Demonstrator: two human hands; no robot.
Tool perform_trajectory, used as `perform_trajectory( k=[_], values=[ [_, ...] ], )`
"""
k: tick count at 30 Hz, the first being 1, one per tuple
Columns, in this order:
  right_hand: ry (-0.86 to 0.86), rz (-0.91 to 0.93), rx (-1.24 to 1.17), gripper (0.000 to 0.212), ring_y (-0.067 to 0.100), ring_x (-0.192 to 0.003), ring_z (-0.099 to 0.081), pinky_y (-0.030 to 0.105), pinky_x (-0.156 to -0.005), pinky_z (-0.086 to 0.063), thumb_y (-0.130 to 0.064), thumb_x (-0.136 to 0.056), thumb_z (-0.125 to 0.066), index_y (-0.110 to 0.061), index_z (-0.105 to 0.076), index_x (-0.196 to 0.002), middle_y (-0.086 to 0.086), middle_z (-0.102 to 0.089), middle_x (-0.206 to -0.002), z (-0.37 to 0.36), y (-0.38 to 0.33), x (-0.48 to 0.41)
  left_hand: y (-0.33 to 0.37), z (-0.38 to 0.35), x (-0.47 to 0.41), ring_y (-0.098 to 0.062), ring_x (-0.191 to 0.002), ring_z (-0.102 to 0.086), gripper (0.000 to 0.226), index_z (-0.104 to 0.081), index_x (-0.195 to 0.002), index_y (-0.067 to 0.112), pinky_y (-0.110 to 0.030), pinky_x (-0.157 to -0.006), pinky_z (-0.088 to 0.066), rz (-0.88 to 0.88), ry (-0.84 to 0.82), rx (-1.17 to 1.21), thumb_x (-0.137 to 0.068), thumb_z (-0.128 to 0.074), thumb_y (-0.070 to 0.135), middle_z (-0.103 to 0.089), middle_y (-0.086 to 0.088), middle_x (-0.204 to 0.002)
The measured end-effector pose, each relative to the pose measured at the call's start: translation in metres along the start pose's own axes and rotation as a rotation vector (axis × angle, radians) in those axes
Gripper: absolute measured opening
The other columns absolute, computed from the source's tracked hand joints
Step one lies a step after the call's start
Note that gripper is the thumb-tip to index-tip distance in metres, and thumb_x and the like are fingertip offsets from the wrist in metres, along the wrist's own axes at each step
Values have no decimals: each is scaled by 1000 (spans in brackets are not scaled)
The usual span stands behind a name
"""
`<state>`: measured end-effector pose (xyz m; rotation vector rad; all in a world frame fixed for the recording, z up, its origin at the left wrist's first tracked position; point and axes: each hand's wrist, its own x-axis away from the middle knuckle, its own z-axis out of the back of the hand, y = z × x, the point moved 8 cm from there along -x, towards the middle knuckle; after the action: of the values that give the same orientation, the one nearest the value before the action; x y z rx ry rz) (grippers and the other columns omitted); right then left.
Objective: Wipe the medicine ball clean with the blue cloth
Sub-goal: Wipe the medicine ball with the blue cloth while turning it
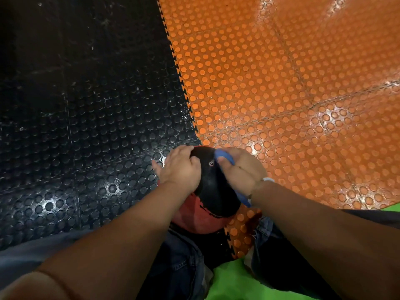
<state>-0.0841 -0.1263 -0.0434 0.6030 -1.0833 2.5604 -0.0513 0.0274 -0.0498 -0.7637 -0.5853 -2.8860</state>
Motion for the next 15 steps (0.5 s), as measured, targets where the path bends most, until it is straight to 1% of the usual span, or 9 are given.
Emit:
perform_trajectory(
  k=[2,4,7,8,11,12,13,14,15],
  values=[
    [-6,174,214,41,24,-112,-48,35,-94,-42,-43,-93,-41,-33,-47,-133,1,-53,-120,-7,-23,9,2,-1,1,-9,-141,-22,44,-40,-141,33,-52,-114,6,-66,-2,0,-99,-29,27,-31,13,-152],
    [6,196,298,44,23,-112,-46,37,-93,-43,-47,-93,-36,-36,-43,-135,0,-52,-117,-8,-15,13,0,0,4,-7,-142,-20,44,-40,-141,35,-49,-115,6,-86,6,9,-100,-28,27,-30,15,-152],
    [22,25,204,41,27,-111,-48,36,-90,-44,-43,-95,-37,-34,-47,-134,-1,-47,-101,4,13,5,4,-1,12,-6,-143,-19,44,-39,-142,35,-46,-116,5,-123,15,-29,-101,-28,28,-30,16,-152],
    [25,25,202,39,27,-110,-49,35,-88,-44,-41,-96,-38,-32,-50,-131,-1,-45,-98,4,10,4,8,-3,14,-7,-143,-18,44,-38,-143,35,-45,-116,5,-135,15,-51,-101,-27,28,-29,17,-153],
    [48,234,237,35,24,-104,-48,37,-88,-44,-40,-95,-38,-30,-58,-122,0,-53,-105,-7,-26,15,15,-8,18,-8,-144,-15,45,-33,-145,34,-45,-116,6,-155,16,-96,-101,-25,29,-26,17,-154],
    [44,269,226,34,23,-104,-49,38,-89,-44,-39,-95,-39,-30,-58,-122,0,-55,-108,-10,-28,19,14,-9,18,-8,-144,-15,45,-33,-145,34,-45,-116,7,-158,16,-101,-101,-25,29,-26,17,-154],
    [37,250,214,33,23,-105,-50,37,-90,-44,-38,-95,-41,-30,-58,-122,0,-55,-110,-7,-23,18,13,-9,19,-8,-144,-15,45,-34,-145,34,-44,-116,7,-163,21,-100,-101,-25,29,-26,17,-154],
    [23,167,204,33,24,-107,-50,37,-92,-44,-37,-95,-42,-29,-57,-124,0,-55,-114,-3,-8,12,11,-8,19,-7,-143,-16,44,-35,-144,34,-43,-116,7,-168,30,-91,-101,-26,28,-27,17,-153],
    [6,41,185,34,25,-110,-51,37,-95,-44,-37,-95,-43,-27,-56,-125,1,-54,-119,4,11,5,10,-6,20,-6,-143,-17,44,-37,-143,34,-42,-116,7,-173,40,-78,-101,-27,28,-29,17,-153]
  ],
)
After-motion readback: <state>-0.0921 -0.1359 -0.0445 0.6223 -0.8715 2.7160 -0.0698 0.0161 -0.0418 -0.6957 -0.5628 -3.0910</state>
